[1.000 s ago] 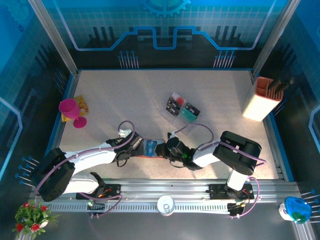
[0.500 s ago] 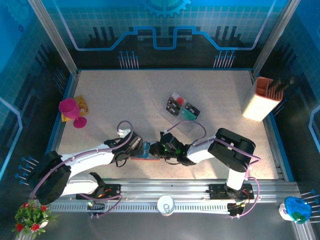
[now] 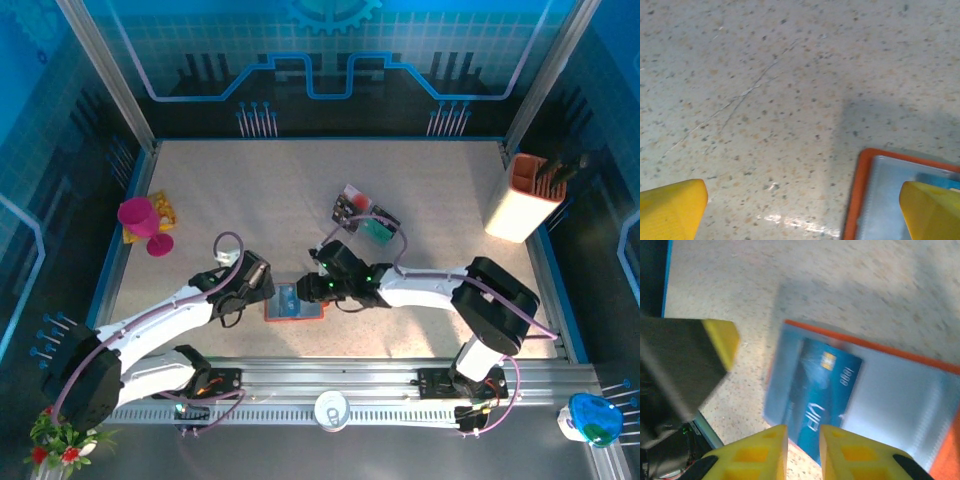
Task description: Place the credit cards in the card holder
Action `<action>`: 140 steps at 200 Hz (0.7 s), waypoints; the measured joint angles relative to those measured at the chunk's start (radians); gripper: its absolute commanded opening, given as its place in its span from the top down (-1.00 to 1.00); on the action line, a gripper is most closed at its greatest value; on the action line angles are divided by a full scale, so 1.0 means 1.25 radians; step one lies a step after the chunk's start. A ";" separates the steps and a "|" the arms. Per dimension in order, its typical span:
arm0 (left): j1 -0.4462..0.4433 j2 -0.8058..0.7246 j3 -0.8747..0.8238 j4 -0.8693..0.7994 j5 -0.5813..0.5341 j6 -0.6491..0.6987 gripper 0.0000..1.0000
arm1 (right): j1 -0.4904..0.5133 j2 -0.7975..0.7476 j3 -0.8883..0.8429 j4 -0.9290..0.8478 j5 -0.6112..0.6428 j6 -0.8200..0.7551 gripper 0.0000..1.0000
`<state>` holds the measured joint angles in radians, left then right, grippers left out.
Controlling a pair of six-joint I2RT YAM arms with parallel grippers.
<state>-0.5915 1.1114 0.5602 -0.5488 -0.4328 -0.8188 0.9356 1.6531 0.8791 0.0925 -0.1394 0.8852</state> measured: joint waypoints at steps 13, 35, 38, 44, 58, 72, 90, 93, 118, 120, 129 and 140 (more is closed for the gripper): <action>0.002 0.000 -0.005 -0.012 0.001 -0.018 -0.99 | 0.005 0.017 0.059 -0.043 -0.001 -0.044 0.72; 0.002 0.000 -0.029 -0.019 0.006 -0.042 -0.99 | 0.013 0.052 0.125 -0.098 0.000 -0.107 0.80; 0.002 0.000 -0.032 -0.019 0.007 -0.045 -0.99 | 0.014 0.056 0.130 -0.105 0.000 -0.111 0.81; 0.002 0.000 -0.039 -0.019 0.009 -0.048 -0.99 | 0.015 0.065 0.137 -0.116 -0.001 -0.124 0.82; 0.002 0.002 -0.050 -0.020 0.016 -0.056 -0.99 | 0.016 0.085 0.146 -0.140 0.000 -0.142 0.86; 0.002 0.012 -0.051 -0.018 0.024 -0.057 -0.99 | 0.016 0.103 0.147 -0.161 0.000 -0.156 0.88; 0.002 0.034 -0.051 -0.015 0.032 -0.056 -0.99 | 0.016 0.125 0.147 -0.182 -0.001 -0.168 0.89; 0.002 0.039 -0.051 -0.015 0.034 -0.056 -0.99 | 0.016 0.128 0.147 -0.186 0.000 -0.168 0.89; 0.002 0.078 -0.051 -0.003 0.048 -0.053 -0.98 | 0.016 0.155 0.163 -0.206 -0.001 -0.178 0.89; 0.002 0.081 -0.051 -0.002 0.049 -0.053 -0.99 | 0.016 0.157 0.165 -0.207 -0.001 -0.179 0.89; 0.002 0.091 -0.050 0.003 0.050 -0.051 -0.98 | 0.016 0.165 0.173 -0.212 -0.001 -0.183 0.90; 0.002 0.096 -0.047 0.002 0.051 -0.049 -0.99 | 0.016 0.177 0.186 -0.220 -0.001 -0.187 0.90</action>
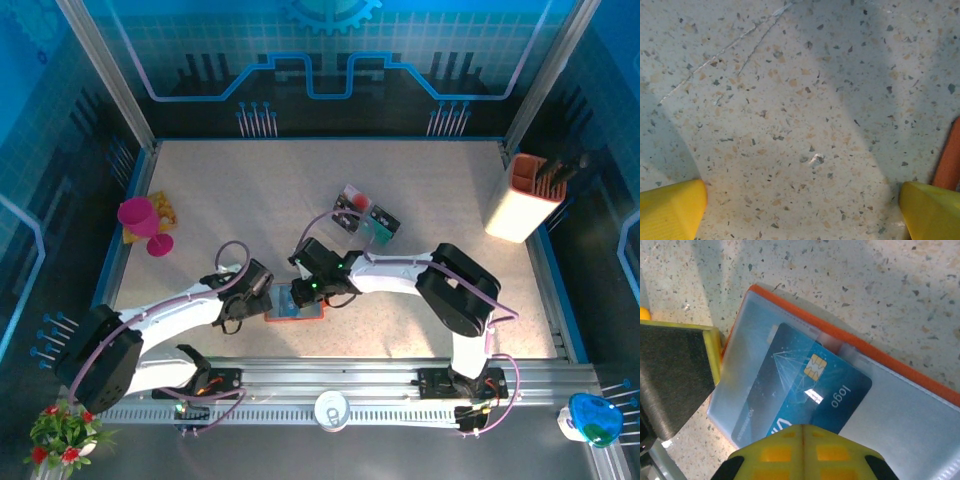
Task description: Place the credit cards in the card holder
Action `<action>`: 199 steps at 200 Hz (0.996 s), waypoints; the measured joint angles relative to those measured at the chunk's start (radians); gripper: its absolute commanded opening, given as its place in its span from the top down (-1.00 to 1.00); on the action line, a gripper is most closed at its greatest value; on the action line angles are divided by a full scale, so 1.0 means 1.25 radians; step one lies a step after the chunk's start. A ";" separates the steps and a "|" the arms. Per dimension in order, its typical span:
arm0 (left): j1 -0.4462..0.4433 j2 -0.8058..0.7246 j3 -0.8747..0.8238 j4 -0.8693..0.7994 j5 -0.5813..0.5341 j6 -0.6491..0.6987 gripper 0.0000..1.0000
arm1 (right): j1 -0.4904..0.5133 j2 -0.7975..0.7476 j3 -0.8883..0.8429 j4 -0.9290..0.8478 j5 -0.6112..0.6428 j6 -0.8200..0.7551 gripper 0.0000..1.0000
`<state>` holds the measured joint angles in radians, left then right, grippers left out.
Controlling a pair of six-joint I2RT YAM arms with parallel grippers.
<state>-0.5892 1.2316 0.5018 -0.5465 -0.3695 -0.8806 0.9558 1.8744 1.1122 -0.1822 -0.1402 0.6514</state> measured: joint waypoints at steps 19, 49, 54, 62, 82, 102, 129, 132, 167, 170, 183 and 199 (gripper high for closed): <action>0.000 0.006 0.003 0.000 0.000 0.000 -0.98 | 0.001 0.023 0.024 -0.012 -0.003 -0.008 0.91; 0.000 0.013 0.006 -0.001 0.000 0.005 -0.99 | 0.010 0.055 0.069 -0.031 -0.012 -0.019 0.91; 0.000 0.013 0.006 -0.001 0.001 0.006 -0.99 | 0.011 0.061 0.076 -0.034 -0.015 -0.020 0.91; 0.000 0.013 0.007 -0.001 0.001 0.006 -0.99 | 0.013 0.069 0.085 -0.037 -0.020 -0.020 0.91; 0.000 0.014 0.008 -0.001 0.001 0.007 -0.99 | 0.016 0.086 0.102 -0.040 -0.029 -0.023 0.91; 0.000 0.014 0.008 0.000 0.002 0.010 -0.99 | 0.016 0.088 0.109 -0.046 -0.043 -0.025 0.90; 0.000 0.014 0.009 0.000 0.003 0.013 -0.99 | 0.017 0.065 0.107 -0.049 -0.051 -0.034 0.81; 0.001 0.013 0.009 -0.001 0.003 0.013 -0.99 | 0.017 0.057 0.104 -0.049 -0.049 -0.035 0.78; 0.003 -0.016 0.011 0.003 0.016 0.022 -0.98 | 0.008 -0.092 0.040 -0.056 -0.019 -0.045 0.30; 0.003 -0.023 0.012 0.003 0.016 0.024 -0.99 | 0.006 -0.107 0.032 -0.056 -0.016 -0.045 0.26; 0.003 -0.050 0.018 -0.002 0.016 0.034 -0.99 | -0.004 -0.164 -0.002 -0.059 0.006 -0.047 0.10; 0.003 -0.087 0.037 -0.006 0.016 0.042 -0.98 | -0.023 -0.216 -0.046 -0.066 0.041 -0.049 -0.06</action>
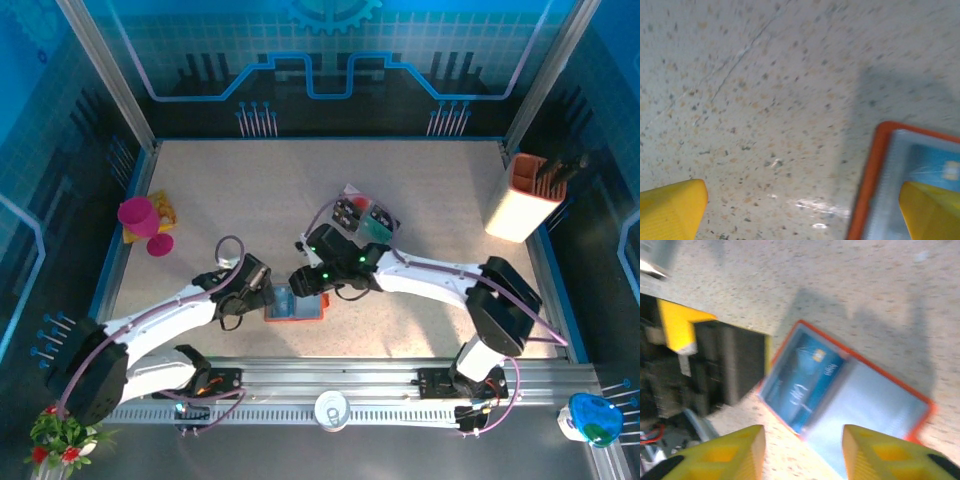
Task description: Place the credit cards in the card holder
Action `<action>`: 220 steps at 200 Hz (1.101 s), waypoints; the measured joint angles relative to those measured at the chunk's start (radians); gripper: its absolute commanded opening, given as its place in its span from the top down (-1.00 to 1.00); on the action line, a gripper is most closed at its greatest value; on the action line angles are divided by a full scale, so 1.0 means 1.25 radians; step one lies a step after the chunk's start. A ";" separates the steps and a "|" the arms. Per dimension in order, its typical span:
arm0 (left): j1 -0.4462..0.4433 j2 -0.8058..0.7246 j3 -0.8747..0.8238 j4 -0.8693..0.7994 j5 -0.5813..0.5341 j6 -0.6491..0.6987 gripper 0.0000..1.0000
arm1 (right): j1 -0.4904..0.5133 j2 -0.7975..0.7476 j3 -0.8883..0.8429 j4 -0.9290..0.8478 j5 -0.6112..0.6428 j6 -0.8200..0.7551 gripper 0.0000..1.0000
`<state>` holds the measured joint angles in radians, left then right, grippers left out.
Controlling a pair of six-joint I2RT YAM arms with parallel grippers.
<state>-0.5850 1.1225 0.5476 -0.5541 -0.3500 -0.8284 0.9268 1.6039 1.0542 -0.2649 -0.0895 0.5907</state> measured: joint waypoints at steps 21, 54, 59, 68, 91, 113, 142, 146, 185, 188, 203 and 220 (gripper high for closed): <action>0.000 -0.029 0.026 -0.003 0.000 0.014 -0.98 | -0.019 -0.023 -0.047 -0.021 0.046 -0.005 -0.17; 0.000 -0.034 0.053 -0.009 0.006 0.021 -0.99 | -0.028 -0.022 -0.089 -0.056 0.099 -0.008 -0.19; 0.000 -0.034 0.054 -0.008 0.006 0.021 -0.98 | -0.028 -0.020 -0.090 -0.056 0.103 -0.010 -0.19; 0.000 -0.033 0.054 -0.009 0.007 0.023 -0.99 | -0.029 -0.017 -0.090 -0.057 0.109 -0.010 -0.18; 0.000 -0.023 0.055 -0.007 0.021 0.037 -0.99 | -0.030 0.006 -0.090 -0.046 0.111 -0.013 -0.10; -0.001 0.002 0.058 -0.003 0.035 0.043 -0.99 | -0.030 0.032 -0.090 -0.040 0.111 -0.014 0.01; -0.020 0.051 0.081 0.009 0.044 0.056 -0.98 | -0.031 0.049 -0.094 -0.026 0.110 -0.015 0.43; -0.023 0.057 0.085 0.010 0.045 0.057 -0.98 | -0.031 0.049 -0.096 -0.023 0.110 -0.016 0.52; -0.078 0.132 0.128 0.030 0.045 0.063 -0.99 | -0.046 0.041 -0.137 -0.002 0.111 -0.012 1.00; -0.082 0.137 0.130 0.032 0.045 0.064 -0.99 | -0.048 0.038 -0.142 -0.002 0.112 -0.010 1.00; -0.100 0.163 0.141 0.040 0.045 0.064 -0.99 | -0.064 0.016 -0.166 0.001 0.112 -0.010 1.00; -0.117 0.194 0.155 0.052 0.046 0.064 -0.99 | -0.082 -0.009 -0.186 -0.002 0.114 -0.010 1.00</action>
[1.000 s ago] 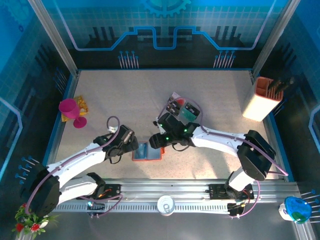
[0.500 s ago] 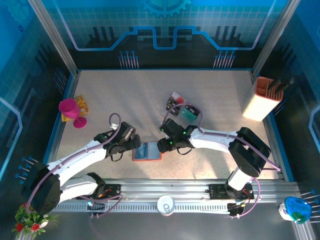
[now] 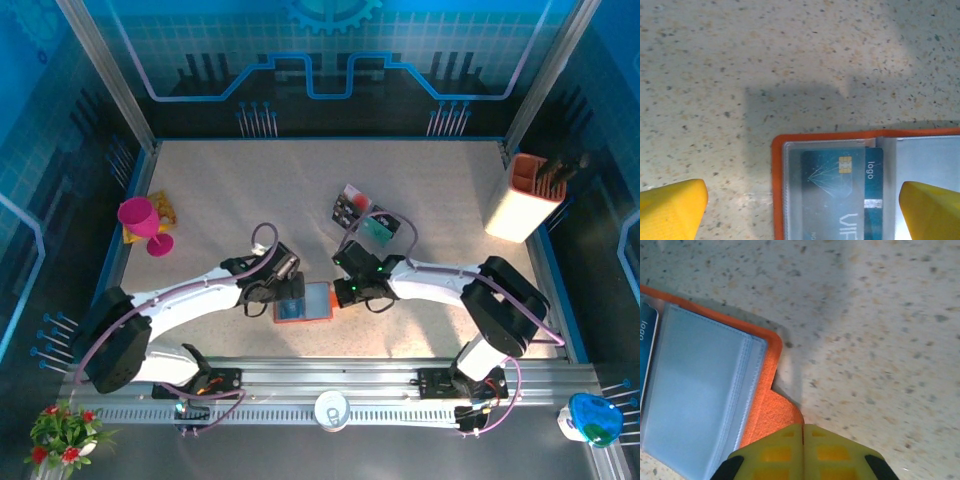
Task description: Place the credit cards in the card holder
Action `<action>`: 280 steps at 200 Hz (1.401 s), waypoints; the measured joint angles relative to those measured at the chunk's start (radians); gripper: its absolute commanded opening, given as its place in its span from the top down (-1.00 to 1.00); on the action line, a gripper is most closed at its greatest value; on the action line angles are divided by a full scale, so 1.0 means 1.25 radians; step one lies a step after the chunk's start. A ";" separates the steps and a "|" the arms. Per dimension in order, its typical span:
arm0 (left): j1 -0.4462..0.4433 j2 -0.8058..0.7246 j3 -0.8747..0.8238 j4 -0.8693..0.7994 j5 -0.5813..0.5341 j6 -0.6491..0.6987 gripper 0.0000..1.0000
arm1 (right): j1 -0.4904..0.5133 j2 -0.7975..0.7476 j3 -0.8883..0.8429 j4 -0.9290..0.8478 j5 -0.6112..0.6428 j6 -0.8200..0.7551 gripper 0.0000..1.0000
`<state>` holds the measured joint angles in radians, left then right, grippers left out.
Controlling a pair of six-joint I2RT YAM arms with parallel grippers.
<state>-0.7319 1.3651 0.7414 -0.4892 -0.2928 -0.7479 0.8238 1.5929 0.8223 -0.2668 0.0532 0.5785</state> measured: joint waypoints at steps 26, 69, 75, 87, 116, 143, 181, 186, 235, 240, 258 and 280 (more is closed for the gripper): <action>-0.018 0.042 0.018 0.011 0.000 0.003 -0.99 | -0.013 -0.015 -0.006 -0.002 0.000 0.000 1.00; -0.040 0.094 0.039 0.020 0.002 0.018 -0.99 | -0.013 -0.016 -0.015 0.004 0.000 0.001 1.00; -0.041 0.099 0.040 0.022 0.002 0.018 -0.99 | -0.013 -0.016 -0.016 0.005 0.000 0.001 1.00; -0.043 0.107 0.042 0.022 0.002 0.018 -0.99 | -0.013 -0.016 -0.019 0.006 0.000 0.003 1.00; -0.045 0.125 0.042 0.025 0.002 0.018 -0.99 | -0.013 -0.016 -0.020 0.008 0.000 0.004 1.00; -0.046 0.135 0.042 0.027 0.002 0.018 -0.99 | -0.014 -0.019 -0.028 0.014 0.000 0.006 1.00; -0.047 0.139 0.033 0.039 0.002 0.018 -0.98 | -0.015 -0.020 -0.032 0.017 0.000 0.007 1.00; -0.047 0.139 0.031 0.038 0.001 0.018 -0.98 | -0.015 -0.020 -0.032 0.018 0.000 0.007 1.00; -0.047 0.136 0.021 0.040 -0.010 0.017 -0.99 | -0.016 -0.022 -0.041 0.027 -0.001 0.009 1.00; -0.047 0.136 0.020 0.040 -0.012 0.017 -0.99 | -0.016 -0.023 -0.042 0.028 -0.001 0.010 1.00; -0.048 0.132 0.015 0.039 -0.020 0.017 -0.98 | -0.017 -0.024 -0.045 0.033 -0.001 0.013 1.00; -0.048 0.126 0.010 0.038 -0.026 0.017 -0.99 | -0.020 -0.024 -0.049 0.038 -0.003 0.016 1.00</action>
<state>-0.7921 1.5223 0.7536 -0.4416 -0.3252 -0.7265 0.7990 1.5627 0.7605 -0.2192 0.0498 0.5987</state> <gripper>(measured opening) 0.992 0.063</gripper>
